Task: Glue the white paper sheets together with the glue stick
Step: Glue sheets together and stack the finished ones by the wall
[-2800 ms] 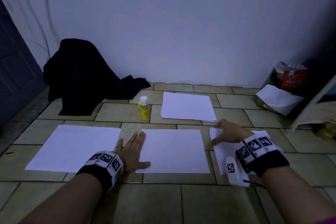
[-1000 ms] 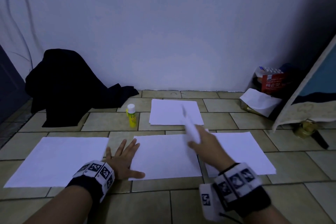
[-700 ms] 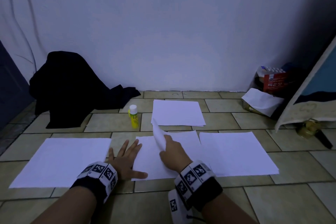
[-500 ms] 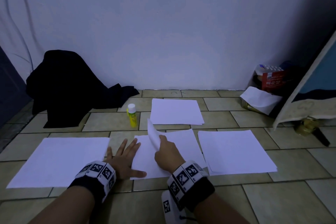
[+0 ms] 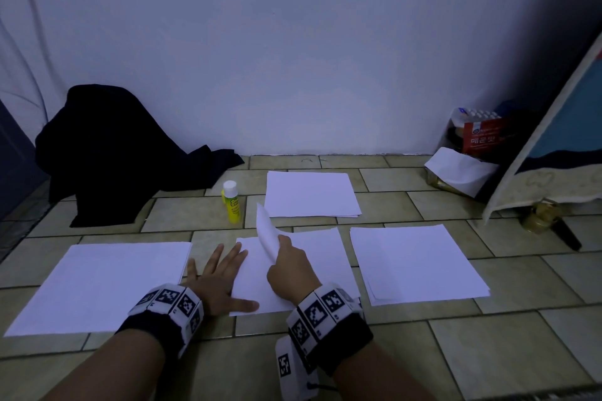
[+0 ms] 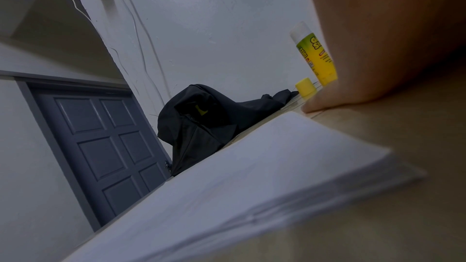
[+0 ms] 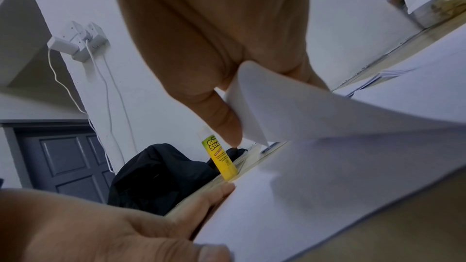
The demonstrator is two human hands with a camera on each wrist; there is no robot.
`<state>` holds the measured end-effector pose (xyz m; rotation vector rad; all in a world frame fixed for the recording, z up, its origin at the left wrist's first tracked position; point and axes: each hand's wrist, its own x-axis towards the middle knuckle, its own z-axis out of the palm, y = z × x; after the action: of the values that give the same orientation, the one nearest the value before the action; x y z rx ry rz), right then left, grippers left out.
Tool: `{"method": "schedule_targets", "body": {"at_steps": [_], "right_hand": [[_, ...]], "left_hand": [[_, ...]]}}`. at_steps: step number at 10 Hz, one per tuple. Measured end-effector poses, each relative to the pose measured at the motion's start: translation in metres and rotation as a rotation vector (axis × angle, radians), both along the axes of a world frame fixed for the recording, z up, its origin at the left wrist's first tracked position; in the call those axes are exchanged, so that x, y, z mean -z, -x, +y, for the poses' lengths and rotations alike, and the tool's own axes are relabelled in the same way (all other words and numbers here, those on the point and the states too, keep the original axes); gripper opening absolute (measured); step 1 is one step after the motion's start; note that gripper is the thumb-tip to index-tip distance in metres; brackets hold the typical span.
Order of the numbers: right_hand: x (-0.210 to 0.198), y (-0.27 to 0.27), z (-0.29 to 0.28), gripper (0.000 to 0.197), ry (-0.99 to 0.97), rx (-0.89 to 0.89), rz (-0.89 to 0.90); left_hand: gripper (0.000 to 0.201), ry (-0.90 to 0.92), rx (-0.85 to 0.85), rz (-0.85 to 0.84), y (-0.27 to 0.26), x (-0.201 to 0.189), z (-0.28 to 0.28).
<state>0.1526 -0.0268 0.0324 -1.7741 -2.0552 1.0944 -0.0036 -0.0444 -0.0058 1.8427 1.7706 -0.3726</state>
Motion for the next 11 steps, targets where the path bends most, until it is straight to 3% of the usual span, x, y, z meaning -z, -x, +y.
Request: {"method": "schedule_targets", "body": {"at_steps": [5,7,8,9,11], "right_hand": [[0.000,-0.001,-0.001,0.050,0.001,0.041,0.045],[-0.009,-0.023,0.001,0.041,-0.054,0.147,0.177],[-0.016,-0.037,0.004,0.062,-0.077,0.195,0.276],[-0.020,-0.045,0.005,0.070,-0.117,0.195,0.330],[-0.012,-0.036,-0.001,0.075,-0.165,0.151,0.258]], "left_hand": [[0.166,0.000,0.001,0.006,-0.001,-0.001,-0.001],[0.161,0.008,0.008,0.022,0.001,0.003,0.002],[0.141,0.017,0.001,0.033,0.003,0.005,0.001],[0.128,0.007,-0.009,0.037,0.003,0.006,0.001],[0.152,0.026,0.006,0.030,0.001,0.003,0.002]]}}
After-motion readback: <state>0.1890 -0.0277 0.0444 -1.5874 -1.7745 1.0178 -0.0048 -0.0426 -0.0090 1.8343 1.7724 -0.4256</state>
